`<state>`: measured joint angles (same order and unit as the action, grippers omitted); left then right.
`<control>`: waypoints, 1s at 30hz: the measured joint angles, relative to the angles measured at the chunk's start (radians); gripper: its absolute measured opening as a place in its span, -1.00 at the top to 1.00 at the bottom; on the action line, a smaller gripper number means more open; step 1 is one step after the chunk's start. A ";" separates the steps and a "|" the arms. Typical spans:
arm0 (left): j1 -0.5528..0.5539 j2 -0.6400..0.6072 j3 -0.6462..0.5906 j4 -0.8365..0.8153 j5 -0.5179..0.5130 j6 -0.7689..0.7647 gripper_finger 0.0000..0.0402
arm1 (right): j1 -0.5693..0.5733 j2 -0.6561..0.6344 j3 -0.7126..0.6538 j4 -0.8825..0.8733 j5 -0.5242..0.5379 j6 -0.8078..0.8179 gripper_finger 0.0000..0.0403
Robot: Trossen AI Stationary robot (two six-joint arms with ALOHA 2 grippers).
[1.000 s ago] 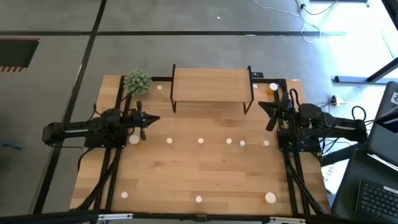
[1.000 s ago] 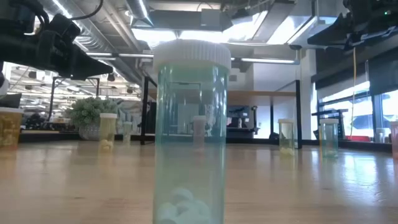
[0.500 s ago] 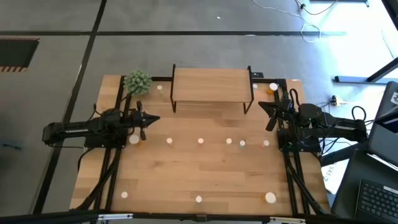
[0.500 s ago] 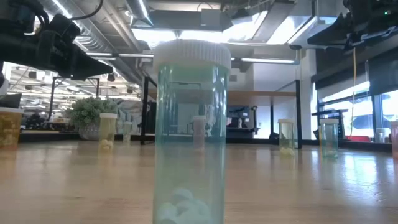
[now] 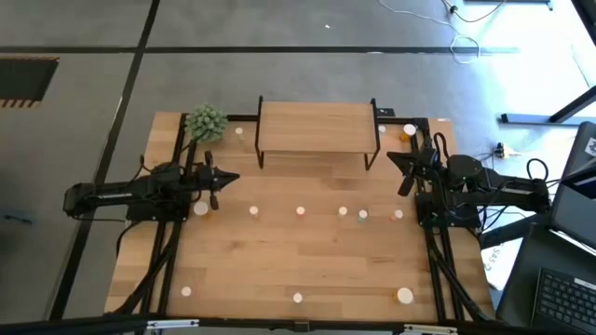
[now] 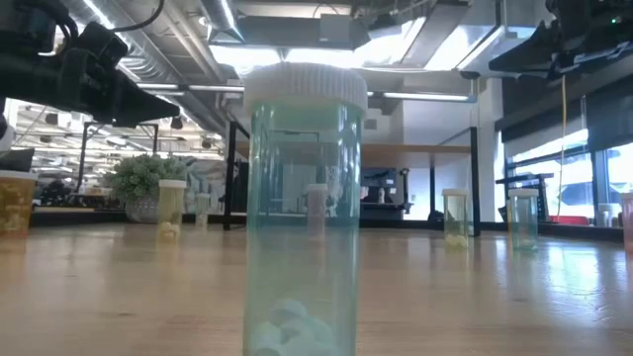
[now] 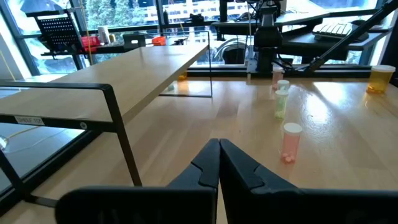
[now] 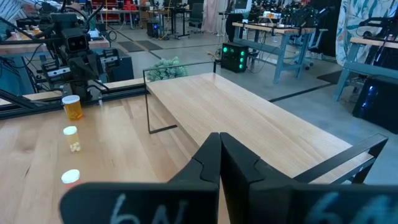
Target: Pick and place medicine bottles onto shelf by color
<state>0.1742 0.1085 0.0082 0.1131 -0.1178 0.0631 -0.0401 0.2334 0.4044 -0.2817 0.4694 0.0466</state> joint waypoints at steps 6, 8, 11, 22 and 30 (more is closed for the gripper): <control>0.000 0.000 0.000 0.007 0.002 -0.005 1.00 | 0.000 0.000 0.000 0.000 0.000 0.000 0.97; 0.000 0.000 0.000 0.016 0.001 -0.006 1.00 | 0.000 0.000 0.000 0.000 -0.001 0.005 0.97; 0.000 0.000 0.001 0.045 0.009 -0.031 1.00 | 0.000 0.000 0.000 0.010 0.005 0.020 0.97; 0.000 0.092 0.182 -0.073 0.060 -0.071 1.00 | 0.000 0.000 0.000 0.101 -0.051 -0.183 0.97; 0.000 0.312 0.448 -0.321 0.057 -0.152 1.00 | 0.000 0.000 0.000 0.099 -0.053 -0.186 0.97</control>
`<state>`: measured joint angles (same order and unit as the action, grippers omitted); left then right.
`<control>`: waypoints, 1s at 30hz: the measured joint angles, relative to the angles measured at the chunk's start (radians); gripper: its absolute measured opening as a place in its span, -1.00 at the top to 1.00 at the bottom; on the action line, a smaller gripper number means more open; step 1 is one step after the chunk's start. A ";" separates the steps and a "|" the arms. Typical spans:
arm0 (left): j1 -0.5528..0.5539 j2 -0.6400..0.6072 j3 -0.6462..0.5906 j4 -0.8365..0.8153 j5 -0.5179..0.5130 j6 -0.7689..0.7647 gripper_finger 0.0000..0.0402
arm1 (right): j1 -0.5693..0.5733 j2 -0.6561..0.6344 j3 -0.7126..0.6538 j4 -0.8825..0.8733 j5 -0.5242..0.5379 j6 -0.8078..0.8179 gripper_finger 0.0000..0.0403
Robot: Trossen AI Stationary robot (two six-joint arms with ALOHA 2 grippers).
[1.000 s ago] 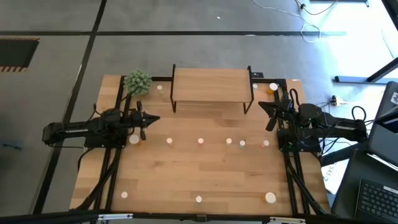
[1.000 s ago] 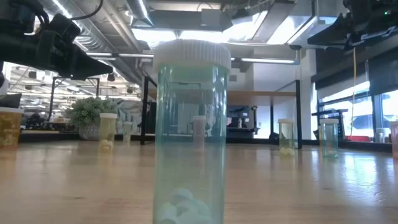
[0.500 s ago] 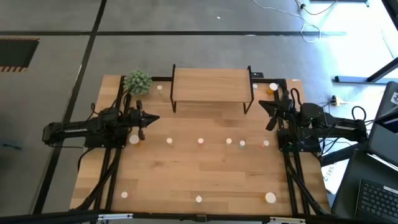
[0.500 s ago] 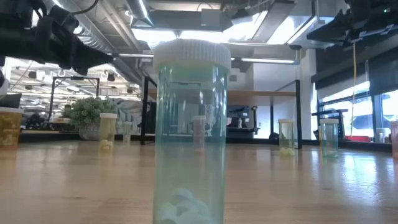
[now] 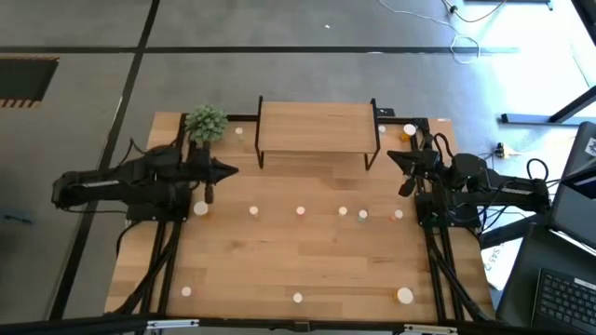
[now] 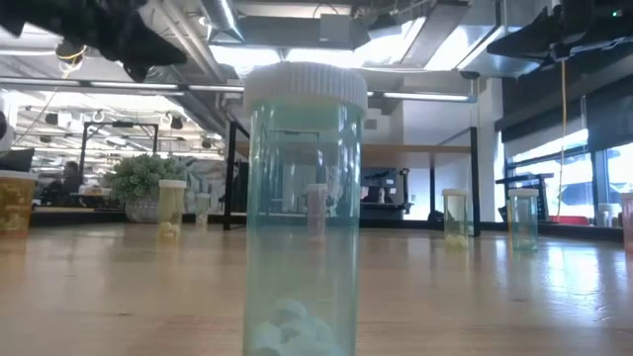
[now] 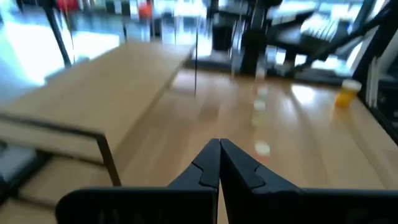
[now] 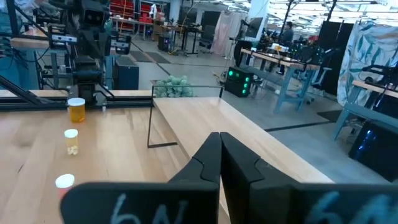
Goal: Pick and place medicine bottles onto shelf by color
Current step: Put the bottom left yellow pill bottle on the shelf
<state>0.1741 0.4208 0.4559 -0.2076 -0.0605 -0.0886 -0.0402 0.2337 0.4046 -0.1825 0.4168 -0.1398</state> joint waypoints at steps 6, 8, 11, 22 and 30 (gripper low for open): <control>0.000 0.211 0.218 -0.308 0.028 -0.188 1.00 | 0.000 0.000 0.000 0.000 0.000 0.000 0.97; 0.000 0.266 0.276 -0.393 0.068 -0.258 1.00 | 0.000 0.000 0.000 0.000 0.000 0.000 0.97; 0.000 0.315 0.332 -0.456 0.130 -0.367 1.00 | 0.000 0.000 0.000 -0.001 -0.001 0.000 0.97; 0.000 0.327 0.349 -0.410 0.257 -0.570 1.00 | 0.000 0.000 0.000 -0.001 -0.001 0.000 0.97; 0.000 0.352 0.349 -0.458 0.255 -0.688 0.82 | 0.000 0.000 0.000 -0.001 -0.001 0.000 0.97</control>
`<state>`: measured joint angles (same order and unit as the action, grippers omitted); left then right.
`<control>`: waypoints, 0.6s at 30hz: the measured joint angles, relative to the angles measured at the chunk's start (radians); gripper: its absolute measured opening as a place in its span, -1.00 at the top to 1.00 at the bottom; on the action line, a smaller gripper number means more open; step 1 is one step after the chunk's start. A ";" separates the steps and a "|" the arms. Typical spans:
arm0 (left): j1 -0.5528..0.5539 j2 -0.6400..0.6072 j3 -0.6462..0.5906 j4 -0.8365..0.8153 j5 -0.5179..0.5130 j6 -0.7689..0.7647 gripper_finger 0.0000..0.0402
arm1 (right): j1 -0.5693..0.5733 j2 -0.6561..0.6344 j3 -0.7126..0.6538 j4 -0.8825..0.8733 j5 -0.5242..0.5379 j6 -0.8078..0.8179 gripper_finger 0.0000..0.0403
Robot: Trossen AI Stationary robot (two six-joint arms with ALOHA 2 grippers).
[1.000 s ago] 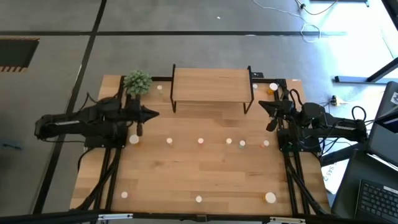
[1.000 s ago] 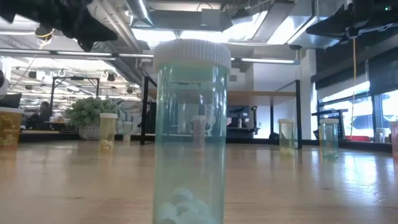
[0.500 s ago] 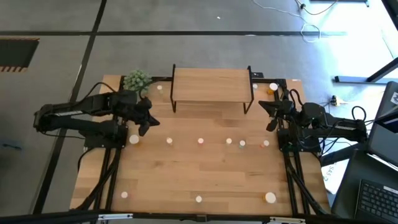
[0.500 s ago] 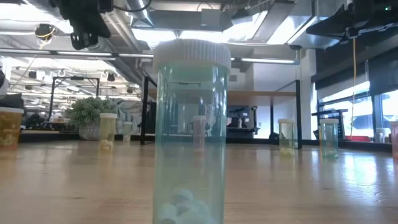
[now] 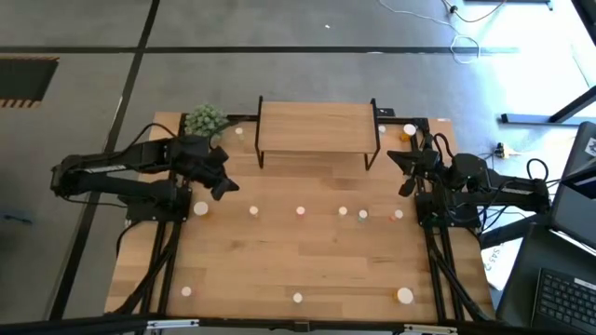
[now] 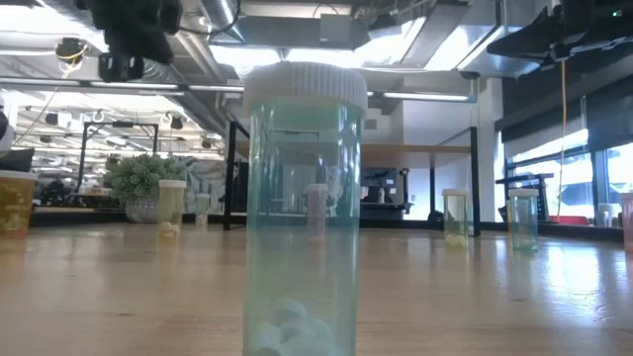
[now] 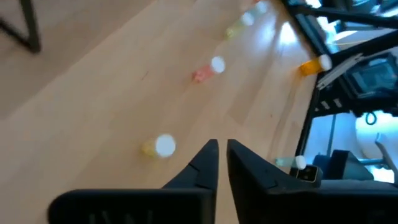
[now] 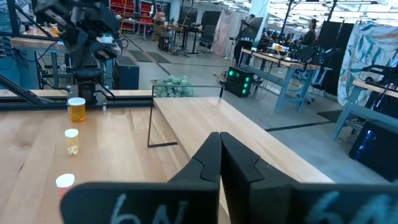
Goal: Pick and place medicine bottles onto shelf by color
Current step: Put the bottom left yellow pill bottle on the shelf
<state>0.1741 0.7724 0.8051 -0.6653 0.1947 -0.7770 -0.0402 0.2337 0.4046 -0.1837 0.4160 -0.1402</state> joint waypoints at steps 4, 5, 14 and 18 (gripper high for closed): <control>0.000 0.030 0.000 -0.027 0.007 -0.009 0.65 | 0.000 0.000 0.000 0.000 0.000 0.000 0.97; 0.000 0.039 0.000 -0.028 0.010 -0.010 0.61 | 0.000 0.000 0.000 0.000 0.000 0.000 0.97; 0.000 0.121 0.000 -0.020 0.026 -0.074 0.35 | 0.000 0.000 0.000 0.000 0.000 0.000 0.97; 0.000 0.145 0.000 -0.010 -0.002 -0.156 0.36 | 0.000 0.000 0.000 0.000 0.000 0.000 0.97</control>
<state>0.1742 0.9172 0.8051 -0.6757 0.1925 -0.9334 -0.0402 0.2333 0.4046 -0.1837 0.4160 -0.1398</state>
